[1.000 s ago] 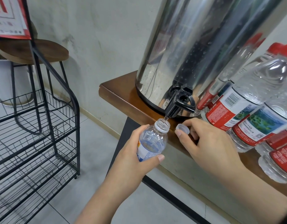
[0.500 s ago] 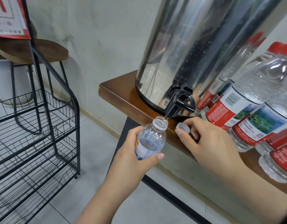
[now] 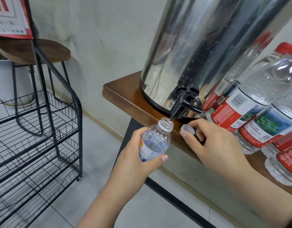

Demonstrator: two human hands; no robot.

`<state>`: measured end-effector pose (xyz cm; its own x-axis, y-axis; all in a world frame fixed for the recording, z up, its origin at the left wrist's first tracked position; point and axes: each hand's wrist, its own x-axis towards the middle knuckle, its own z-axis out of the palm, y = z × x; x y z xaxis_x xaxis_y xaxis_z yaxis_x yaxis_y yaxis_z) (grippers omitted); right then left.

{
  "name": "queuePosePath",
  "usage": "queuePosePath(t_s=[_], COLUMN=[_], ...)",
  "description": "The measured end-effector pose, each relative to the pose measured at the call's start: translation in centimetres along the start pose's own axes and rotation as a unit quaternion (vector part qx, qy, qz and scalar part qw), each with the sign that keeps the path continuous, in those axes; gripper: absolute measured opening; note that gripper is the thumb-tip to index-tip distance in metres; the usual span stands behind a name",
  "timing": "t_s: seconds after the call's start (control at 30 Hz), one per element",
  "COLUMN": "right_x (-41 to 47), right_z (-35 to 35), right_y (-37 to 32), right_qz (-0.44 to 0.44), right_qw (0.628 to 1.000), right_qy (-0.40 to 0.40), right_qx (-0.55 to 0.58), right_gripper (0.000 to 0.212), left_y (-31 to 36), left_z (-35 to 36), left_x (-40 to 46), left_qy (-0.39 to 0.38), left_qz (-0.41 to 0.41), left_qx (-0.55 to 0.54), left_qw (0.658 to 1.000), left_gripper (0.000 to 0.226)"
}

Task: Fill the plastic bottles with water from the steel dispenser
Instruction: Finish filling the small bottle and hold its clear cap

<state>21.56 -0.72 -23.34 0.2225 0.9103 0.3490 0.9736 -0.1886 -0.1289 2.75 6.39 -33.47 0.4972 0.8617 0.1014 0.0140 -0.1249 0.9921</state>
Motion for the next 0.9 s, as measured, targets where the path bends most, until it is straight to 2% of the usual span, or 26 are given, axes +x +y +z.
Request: queuePosePath(t_s=[0.9], right_x=[0.05], right_z=[-0.05], right_y=[0.06], right_qz=[0.0], right_qw=[1.0], right_qy=[-0.004], right_qx=[-0.001], right_gripper=[0.029], left_y=[-0.34], left_z=[-0.04], left_x=[0.2], left_qy=[-0.005], left_qz=[0.002], left_qx=[-0.003], left_qw=[1.0], left_gripper=[0.062])
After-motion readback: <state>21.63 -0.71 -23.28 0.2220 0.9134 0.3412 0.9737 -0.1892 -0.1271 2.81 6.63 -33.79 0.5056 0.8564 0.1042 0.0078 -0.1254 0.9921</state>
